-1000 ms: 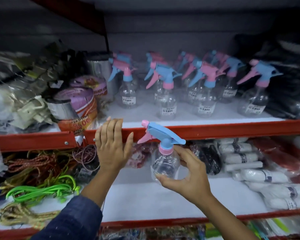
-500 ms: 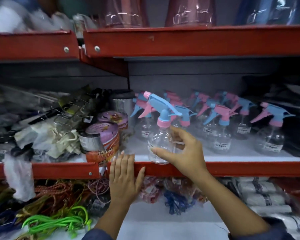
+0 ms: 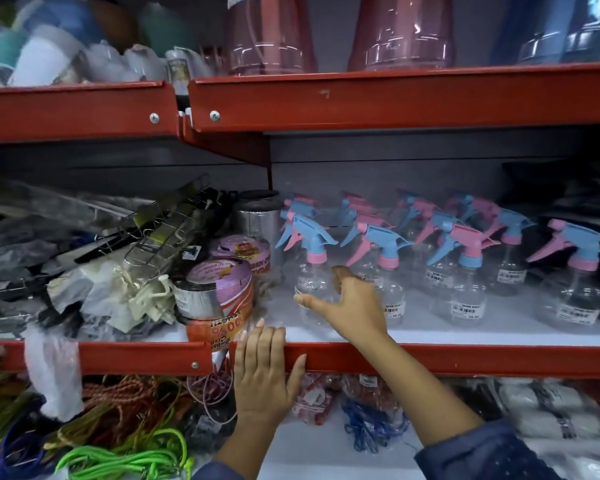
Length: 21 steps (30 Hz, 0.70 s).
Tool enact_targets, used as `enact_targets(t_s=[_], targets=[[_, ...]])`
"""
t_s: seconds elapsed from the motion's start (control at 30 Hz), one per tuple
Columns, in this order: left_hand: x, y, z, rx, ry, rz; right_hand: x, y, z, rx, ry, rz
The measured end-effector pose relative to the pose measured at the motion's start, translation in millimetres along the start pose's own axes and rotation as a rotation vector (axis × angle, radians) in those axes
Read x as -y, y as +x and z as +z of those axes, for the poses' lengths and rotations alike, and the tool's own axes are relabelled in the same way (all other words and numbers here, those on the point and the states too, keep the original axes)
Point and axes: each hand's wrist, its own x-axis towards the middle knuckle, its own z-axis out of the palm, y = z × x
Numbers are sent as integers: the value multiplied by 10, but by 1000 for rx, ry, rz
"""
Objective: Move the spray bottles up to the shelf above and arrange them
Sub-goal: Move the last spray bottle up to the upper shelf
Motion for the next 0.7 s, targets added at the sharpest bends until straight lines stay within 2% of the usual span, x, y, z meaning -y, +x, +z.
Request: enact_targets(t_s=[0.43, 0.7], targets=[[10, 10, 23, -37, 16, 13, -51, 42, 106, 52, -126, 20], [1, 17, 8, -15, 4, 3, -38, -58, 124, -169, -53, -18]])
